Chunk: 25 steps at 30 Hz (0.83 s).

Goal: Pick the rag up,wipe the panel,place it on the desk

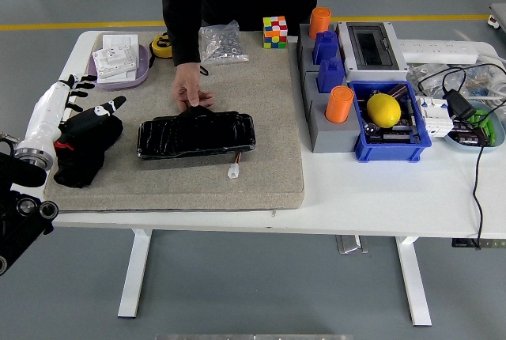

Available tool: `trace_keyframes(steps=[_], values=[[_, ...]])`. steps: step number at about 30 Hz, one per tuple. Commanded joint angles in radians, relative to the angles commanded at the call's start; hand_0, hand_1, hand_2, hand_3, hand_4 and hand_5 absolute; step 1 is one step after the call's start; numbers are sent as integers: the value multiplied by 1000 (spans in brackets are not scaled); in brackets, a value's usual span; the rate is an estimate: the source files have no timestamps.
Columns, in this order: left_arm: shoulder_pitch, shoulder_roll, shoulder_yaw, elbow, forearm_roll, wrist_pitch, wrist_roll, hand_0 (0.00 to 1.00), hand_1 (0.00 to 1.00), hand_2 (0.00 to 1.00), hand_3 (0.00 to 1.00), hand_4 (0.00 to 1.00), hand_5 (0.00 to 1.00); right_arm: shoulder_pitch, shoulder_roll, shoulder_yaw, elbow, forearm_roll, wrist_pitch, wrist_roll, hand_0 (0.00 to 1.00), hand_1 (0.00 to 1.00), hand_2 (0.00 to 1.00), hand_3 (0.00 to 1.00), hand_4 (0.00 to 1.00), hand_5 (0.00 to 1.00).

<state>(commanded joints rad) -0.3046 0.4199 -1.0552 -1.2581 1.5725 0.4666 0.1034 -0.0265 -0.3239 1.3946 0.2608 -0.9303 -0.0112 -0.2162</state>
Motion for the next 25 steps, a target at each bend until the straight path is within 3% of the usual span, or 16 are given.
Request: trace_keyframes(steps=[5, 17, 25], values=[[9, -6, -13, -26, -13, 5, -20, 456, 684, 732, 766, 998, 723, 1, 2, -2, 0, -1, 0, 1, 693, 448, 639, 619, 998, 702], [15, 31, -26, -33, -28, 1, -49, 459, 685, 729, 762, 998, 725, 2, 1, -41, 0, -1, 5, -4, 693, 448, 639, 619, 998, 703], [33, 38, -27, -28, -16, -1, -45, 455, 684, 730, 761, 998, 722, 5, -3, -64, 2, 3, 2, -9, 693, 449, 638, 619, 998, 703]])
